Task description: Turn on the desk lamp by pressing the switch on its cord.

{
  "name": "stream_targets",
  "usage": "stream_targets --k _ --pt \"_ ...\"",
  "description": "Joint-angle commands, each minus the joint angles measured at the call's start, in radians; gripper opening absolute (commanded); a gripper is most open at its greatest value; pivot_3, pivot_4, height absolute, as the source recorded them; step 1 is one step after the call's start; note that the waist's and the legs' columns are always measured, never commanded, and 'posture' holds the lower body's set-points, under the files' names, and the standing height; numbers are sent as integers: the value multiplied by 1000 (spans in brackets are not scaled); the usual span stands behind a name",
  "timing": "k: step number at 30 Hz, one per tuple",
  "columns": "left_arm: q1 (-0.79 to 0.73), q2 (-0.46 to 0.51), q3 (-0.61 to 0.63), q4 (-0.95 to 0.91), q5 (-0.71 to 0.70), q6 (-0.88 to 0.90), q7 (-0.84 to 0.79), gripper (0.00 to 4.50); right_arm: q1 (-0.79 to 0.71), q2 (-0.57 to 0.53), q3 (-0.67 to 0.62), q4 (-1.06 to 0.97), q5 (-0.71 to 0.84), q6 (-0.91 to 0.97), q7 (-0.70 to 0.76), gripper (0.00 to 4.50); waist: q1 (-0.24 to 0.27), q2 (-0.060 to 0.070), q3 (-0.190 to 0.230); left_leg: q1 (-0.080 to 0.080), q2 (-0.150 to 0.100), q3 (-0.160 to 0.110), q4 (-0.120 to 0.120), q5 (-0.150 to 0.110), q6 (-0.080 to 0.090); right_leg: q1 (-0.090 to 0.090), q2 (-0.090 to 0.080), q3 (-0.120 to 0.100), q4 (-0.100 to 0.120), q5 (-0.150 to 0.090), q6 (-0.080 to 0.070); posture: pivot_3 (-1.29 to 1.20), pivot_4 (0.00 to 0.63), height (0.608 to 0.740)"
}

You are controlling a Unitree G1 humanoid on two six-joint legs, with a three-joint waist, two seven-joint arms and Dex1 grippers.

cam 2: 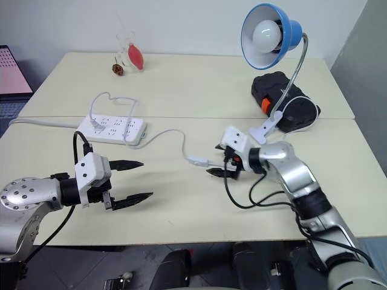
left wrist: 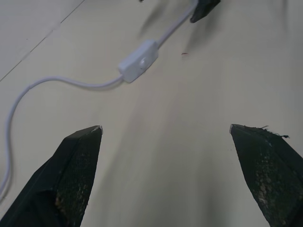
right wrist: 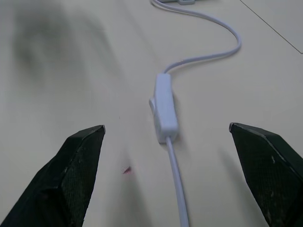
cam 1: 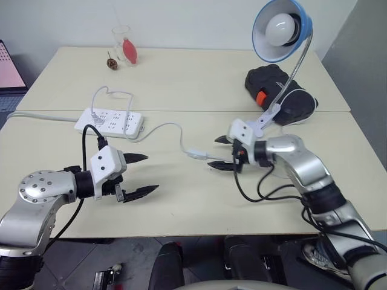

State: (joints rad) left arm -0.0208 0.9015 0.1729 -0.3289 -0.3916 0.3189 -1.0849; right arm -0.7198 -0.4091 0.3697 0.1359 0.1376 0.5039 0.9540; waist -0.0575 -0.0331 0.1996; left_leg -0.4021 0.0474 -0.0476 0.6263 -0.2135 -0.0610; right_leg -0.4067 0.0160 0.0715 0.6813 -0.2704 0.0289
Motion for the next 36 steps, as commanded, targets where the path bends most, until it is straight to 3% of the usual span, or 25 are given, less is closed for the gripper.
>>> stream_targets --k 1,9,12,25,36 --pt "-11 7 -6 -34 -5 -9 -4 4500 -50 35 22 90 -34 -57 17 4393 1 0 0 0 0 0 0 0 0 0 0 0 0 0 0 0 150 740" --pt "8 1 -14 -42 3 -21 4 4500 -102 90 26 239 -77 -126 18 4393 0 0 0 0 0 0 0 0 0 0 0 0 0 0 0 0 150 740" --pt "11 -2 -19 -36 8 -30 6 4500 -107 96 24 266 -88 -142 24 3958 0 0 0 0 0 0 0 0 0 0 0 0 0 0 0 0 150 740" --pt "-15 -14 -41 23 36 -81 8 4500 -93 82 30 260 -127 -193 59 431 0 0 0 0 0 0 0 0 0 0 0 0 0 0 0 0 150 740" --pt "-167 -27 -69 39 -54 -7 -42 4500 -66 3 1 -26 -27 -24 176 354 1 1 0 -1 0 -2 0 0 0 0 0 -1 0 0 0 0 150 740"
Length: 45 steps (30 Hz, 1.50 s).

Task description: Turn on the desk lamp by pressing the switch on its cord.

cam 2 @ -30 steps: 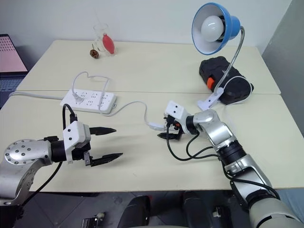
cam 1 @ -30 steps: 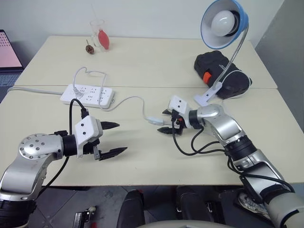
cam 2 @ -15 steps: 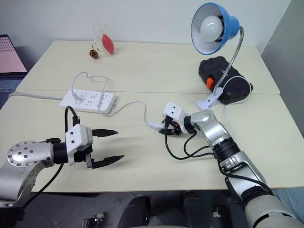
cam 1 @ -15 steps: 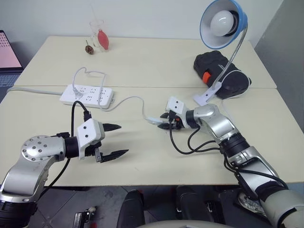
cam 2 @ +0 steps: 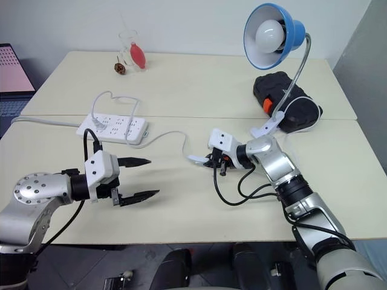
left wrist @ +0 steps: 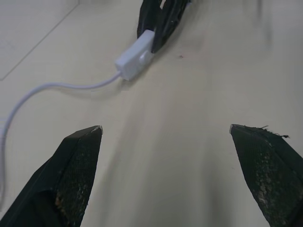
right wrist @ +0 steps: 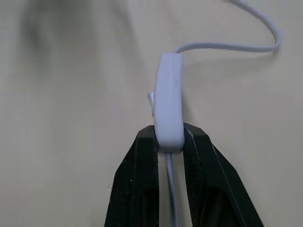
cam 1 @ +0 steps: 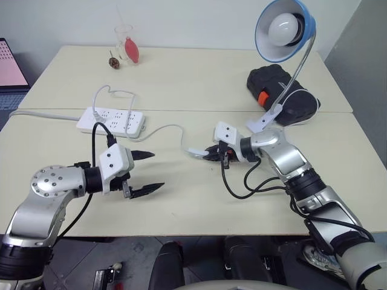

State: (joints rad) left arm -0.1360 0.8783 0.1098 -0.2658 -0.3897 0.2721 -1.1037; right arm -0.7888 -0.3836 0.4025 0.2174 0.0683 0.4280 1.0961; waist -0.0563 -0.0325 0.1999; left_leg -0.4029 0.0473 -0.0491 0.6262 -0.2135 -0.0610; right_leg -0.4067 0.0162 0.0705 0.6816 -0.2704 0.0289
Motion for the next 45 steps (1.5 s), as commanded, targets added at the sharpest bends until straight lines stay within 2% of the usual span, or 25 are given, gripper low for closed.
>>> stream_targets --k 1,10,15,45 --pt "-70 -5 -15 -25 -67 54 -30 4500 5 -29 -32 -129 48 66 39 354 0 0 0 0 0 0 0 0 0 0 0 0 0 0 0 0 150 740" --pt "-205 -72 -167 -7 -37 69 -67 4500 10 -53 -18 -250 75 141 50 354 0 0 0 0 0 0 0 0 0 0 0 0 0 0 0 0 150 740" --pt "-240 -104 -213 34 -6 54 -66 4500 12 -59 -14 -275 81 156 45 354 0 0 0 0 0 0 0 0 0 0 0 0 0 0 0 0 150 740" --pt "-318 -165 -266 154 105 1 -64 4500 5 -86 27 -341 66 114 61 354 0 0 0 0 0 -1 1 0 0 0 1 0 0 0 0 0 150 740"
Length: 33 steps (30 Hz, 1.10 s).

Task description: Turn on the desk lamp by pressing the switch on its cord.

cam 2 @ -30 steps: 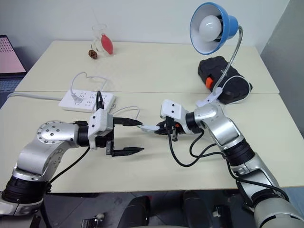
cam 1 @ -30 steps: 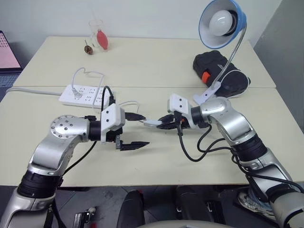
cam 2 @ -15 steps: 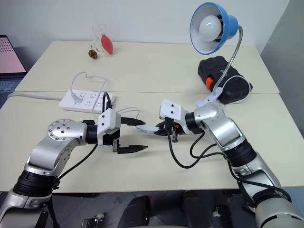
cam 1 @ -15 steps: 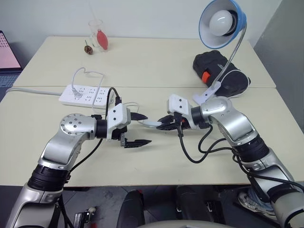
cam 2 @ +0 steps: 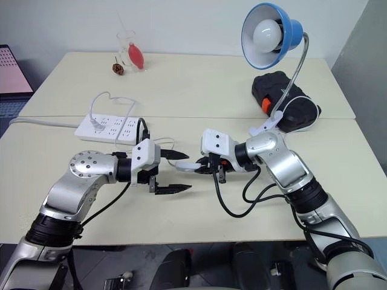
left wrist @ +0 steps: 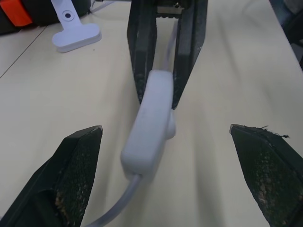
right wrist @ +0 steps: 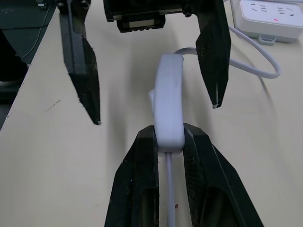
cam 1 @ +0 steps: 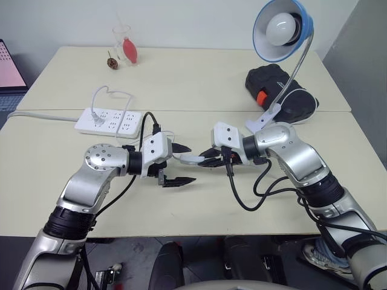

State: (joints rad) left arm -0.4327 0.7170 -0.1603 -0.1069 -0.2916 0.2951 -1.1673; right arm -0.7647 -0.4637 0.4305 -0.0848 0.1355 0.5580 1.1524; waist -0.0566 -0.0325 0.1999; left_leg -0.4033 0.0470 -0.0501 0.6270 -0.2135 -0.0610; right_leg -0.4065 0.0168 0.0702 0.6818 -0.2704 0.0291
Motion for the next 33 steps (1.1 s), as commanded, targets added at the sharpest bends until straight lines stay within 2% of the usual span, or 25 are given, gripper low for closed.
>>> stream_targets --k 1,7,10,20,25,27,33 --pt "-21 -3 4 -1 10 -24 -1 4500 -19 -7 -1 -40 -1 -16 4 354 0 0 0 0 0 0 0 0 0 0 0 0 0 0 0 0 150 740" --pt "-30 -8 6 5 11 -21 -3 4500 -19 -13 2 -42 -3 -18 5 354 0 0 0 0 0 0 0 0 0 0 0 0 0 0 0 0 150 740" --pt "-37 -14 5 12 13 -21 -3 3981 -19 -16 5 -43 -6 -21 4 354 0 0 0 0 0 0 0 0 0 0 0 0 0 0 0 0 150 740" --pt "-45 -22 1 22 23 -25 -5 1675 -14 -23 12 -50 -8 -26 3 354 0 0 0 0 0 0 0 0 0 0 0 0 0 0 0 0 150 740" --pt "-52 -23 -2 35 39 -44 -2 896 -14 -23 11 -49 -13 -34 4 354 0 0 0 0 0 0 0 0 0 0 0 0 0 0 0 0 150 740" --pt "-55 -23 -2 44 46 -55 -6 704 -14 -22 11 -46 -15 -41 6 354 0 0 0 0 0 0 0 0 0 0 0 0 0 0 0 0 150 740" --pt "-65 -27 2 65 57 -80 -5 615 -10 -21 11 -50 -20 -54 13 354 0 0 0 0 0 0 0 0 0 0 0 0 0 0 0 0 150 740"
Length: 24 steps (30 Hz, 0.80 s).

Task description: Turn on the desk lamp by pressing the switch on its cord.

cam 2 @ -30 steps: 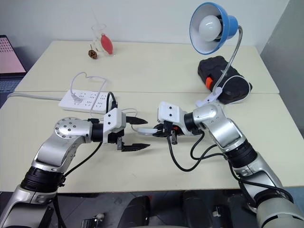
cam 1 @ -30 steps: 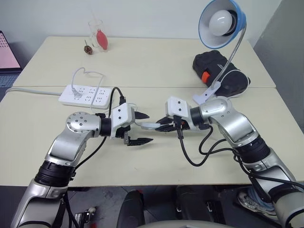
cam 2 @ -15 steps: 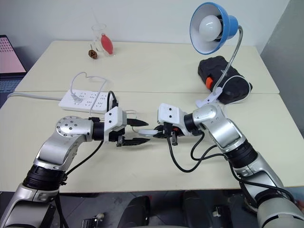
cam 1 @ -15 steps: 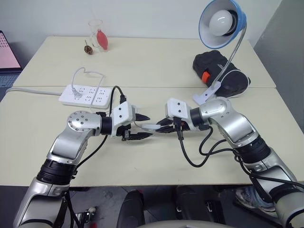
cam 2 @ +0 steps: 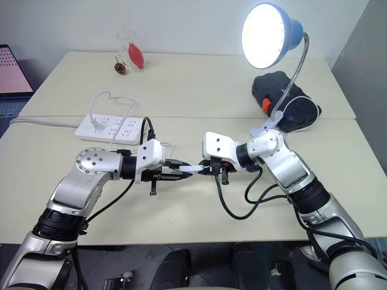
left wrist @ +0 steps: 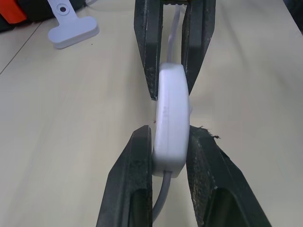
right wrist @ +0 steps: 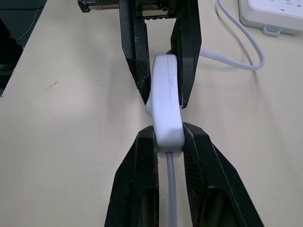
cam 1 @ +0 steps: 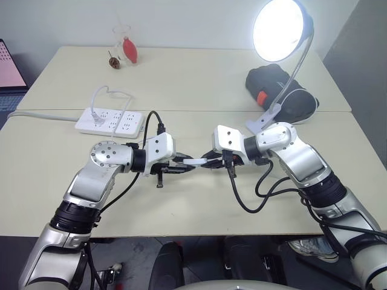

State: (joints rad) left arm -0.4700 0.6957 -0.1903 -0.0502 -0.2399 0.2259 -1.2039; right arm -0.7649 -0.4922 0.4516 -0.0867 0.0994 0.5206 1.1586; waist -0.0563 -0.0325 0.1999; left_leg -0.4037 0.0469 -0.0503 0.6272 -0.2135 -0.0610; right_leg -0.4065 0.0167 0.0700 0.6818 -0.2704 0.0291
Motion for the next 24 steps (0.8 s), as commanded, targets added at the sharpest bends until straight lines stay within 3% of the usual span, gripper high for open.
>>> stream_targets --k 1,6,8,15,20,24 --pt "-29 -8 32 9 4 -12 32 613 -9 7 -10 -49 16 -18 7 354 0 0 0 0 0 0 0 0 0 0 0 0 0 0 0 0 150 740" --pt "-14 -15 44 -12 -29 -12 17 613 -8 9 -8 -50 18 -26 10 354 0 0 0 0 0 0 0 0 0 0 0 0 0 0 0 0 150 740" --pt "-2 -1 41 -11 -13 -42 7 1309 -10 10 -5 -42 14 -37 12 354 0 0 0 0 0 0 0 0 0 0 0 0 0 0 0 0 150 740" --pt "45 33 54 -20 21 -118 14 2686 -23 1 5 37 -25 -130 26 353 0 0 0 0 0 0 0 0 0 0 0 0 0 0 0 0 150 740" --pt "123 87 109 -82 3 -108 26 3571 -58 8 6 215 -77 -268 25 353 -2 0 0 0 0 0 0 0 0 0 0 0 0 0 0 0 150 740" --pt "219 128 175 -146 -20 -68 52 3624 -105 55 2 419 -130 -385 -32 353 -5 0 0 0 0 0 0 0 0 0 0 0 0 0 0 0 150 740"
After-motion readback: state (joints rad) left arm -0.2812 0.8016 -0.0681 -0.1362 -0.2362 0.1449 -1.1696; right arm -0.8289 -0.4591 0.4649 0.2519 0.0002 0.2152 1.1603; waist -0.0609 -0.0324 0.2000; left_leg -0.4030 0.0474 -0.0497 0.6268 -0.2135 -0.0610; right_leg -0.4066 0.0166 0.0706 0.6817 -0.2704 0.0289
